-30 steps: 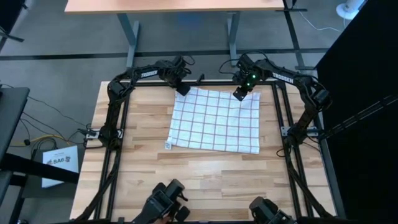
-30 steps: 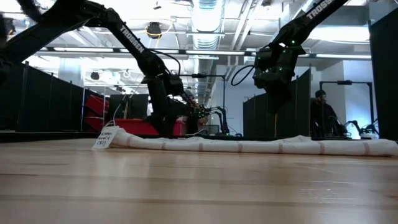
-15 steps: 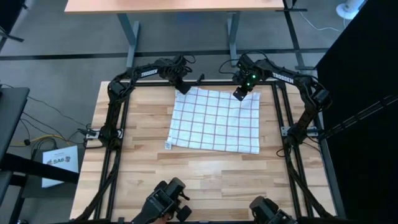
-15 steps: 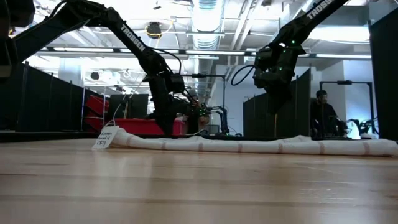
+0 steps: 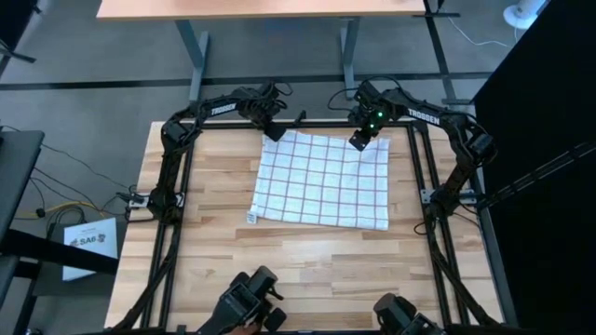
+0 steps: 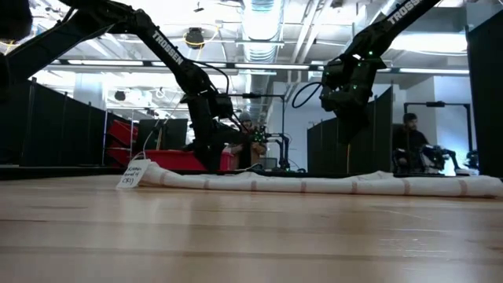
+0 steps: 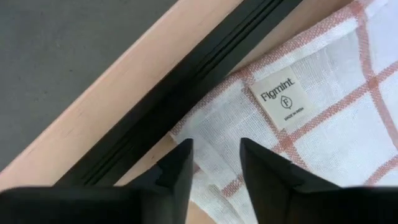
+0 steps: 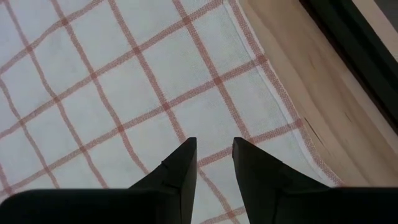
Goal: Roll towel
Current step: Fold the white striped towel
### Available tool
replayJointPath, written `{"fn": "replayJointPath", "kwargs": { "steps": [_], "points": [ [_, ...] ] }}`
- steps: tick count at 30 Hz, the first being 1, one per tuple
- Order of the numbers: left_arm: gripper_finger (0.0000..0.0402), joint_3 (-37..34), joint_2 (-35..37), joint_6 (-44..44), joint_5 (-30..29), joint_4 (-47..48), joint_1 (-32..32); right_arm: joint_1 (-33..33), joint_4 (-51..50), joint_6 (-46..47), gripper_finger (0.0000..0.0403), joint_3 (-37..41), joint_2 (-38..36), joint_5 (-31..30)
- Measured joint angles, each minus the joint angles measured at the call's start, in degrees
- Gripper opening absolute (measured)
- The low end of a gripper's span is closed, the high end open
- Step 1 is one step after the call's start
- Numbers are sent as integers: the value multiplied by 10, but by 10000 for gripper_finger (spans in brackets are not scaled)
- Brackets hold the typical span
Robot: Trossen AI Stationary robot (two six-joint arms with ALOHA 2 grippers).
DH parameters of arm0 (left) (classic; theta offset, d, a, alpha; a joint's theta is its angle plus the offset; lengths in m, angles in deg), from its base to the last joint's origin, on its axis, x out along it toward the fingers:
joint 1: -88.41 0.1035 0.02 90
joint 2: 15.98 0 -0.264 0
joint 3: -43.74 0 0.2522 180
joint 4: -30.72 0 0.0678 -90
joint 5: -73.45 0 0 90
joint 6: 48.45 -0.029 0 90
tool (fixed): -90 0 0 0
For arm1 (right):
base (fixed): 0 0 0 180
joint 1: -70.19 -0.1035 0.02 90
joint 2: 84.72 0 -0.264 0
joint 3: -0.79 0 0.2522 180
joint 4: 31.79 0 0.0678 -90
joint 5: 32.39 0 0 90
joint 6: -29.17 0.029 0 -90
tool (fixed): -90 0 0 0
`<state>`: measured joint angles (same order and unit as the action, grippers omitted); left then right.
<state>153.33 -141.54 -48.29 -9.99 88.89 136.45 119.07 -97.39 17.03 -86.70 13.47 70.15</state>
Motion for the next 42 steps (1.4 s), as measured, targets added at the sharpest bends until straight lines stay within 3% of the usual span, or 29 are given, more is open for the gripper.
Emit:
{"fn": "replayJointPath", "kwargs": {
  "steps": [9, 22, 28, 42],
  "points": [
    [141, -1, -8, 6, -8, 3, -1, 0, 1, -4, 93, 0, 0, 0],
    [11, -1, -8, 6, -7, -9, -2, 0, 1, -5, 93, 0, 0, 0],
    [7, 16, -8, 3, -7, 36, -6, -3, 0, -19, 93, 0, 0, 0],
    [6, 153, -7, -31, 18, 200, -38, 3, -13, -30, 93, 0, 0, 0]
  ]
}}
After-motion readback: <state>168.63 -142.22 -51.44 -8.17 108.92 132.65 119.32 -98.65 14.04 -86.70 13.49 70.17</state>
